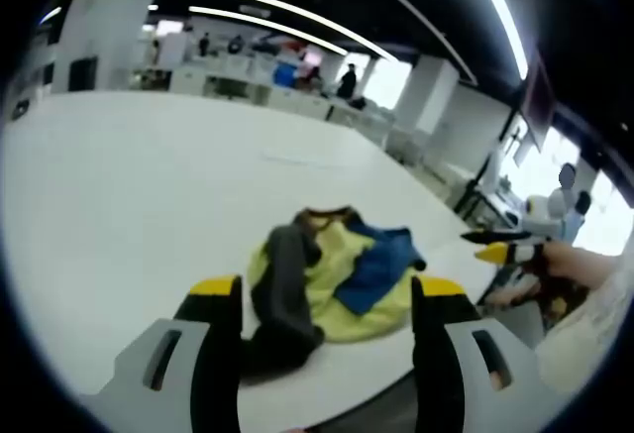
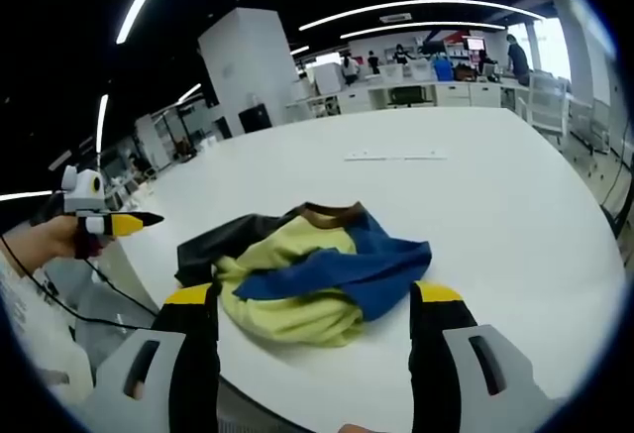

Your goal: Fold the garment on the visible template until the final outline fits inside the template.

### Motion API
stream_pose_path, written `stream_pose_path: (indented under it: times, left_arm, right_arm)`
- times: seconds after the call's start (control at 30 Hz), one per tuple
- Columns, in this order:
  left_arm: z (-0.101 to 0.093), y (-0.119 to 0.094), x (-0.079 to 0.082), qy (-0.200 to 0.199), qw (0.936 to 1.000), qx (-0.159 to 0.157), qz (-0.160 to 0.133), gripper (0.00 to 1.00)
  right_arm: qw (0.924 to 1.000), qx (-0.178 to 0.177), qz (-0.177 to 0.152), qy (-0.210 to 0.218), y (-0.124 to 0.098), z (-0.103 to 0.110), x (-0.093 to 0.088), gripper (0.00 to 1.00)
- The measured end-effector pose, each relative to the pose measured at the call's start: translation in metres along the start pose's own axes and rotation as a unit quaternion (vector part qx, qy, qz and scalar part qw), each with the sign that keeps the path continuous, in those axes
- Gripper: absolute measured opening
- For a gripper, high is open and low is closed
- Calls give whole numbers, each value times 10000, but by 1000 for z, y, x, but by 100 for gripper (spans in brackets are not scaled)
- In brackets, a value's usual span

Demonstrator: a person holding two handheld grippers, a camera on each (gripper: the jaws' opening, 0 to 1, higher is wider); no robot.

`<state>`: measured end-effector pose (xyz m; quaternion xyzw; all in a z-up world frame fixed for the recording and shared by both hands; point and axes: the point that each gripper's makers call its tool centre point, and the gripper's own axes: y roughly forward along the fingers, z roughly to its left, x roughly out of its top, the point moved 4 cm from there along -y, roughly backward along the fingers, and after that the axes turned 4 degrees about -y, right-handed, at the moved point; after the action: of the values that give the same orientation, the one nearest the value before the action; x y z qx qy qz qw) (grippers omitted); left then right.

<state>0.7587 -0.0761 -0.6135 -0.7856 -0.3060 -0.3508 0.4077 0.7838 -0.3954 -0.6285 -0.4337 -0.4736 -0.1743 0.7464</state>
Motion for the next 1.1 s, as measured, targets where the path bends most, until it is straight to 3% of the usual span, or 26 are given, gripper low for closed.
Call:
stream_pose_path:
  times: [0.43, 1.1]
  left_arm:
    - [2, 3, 1, 14, 10000, -9, 37, 65]
    - [1, 28, 11, 171, 9994, -195, 219, 65]
  right_arm:
    - [10000, 32, 24, -19, 4, -1, 2, 79]
    - [10000, 22, 44, -40, 12, -8, 9, 79]
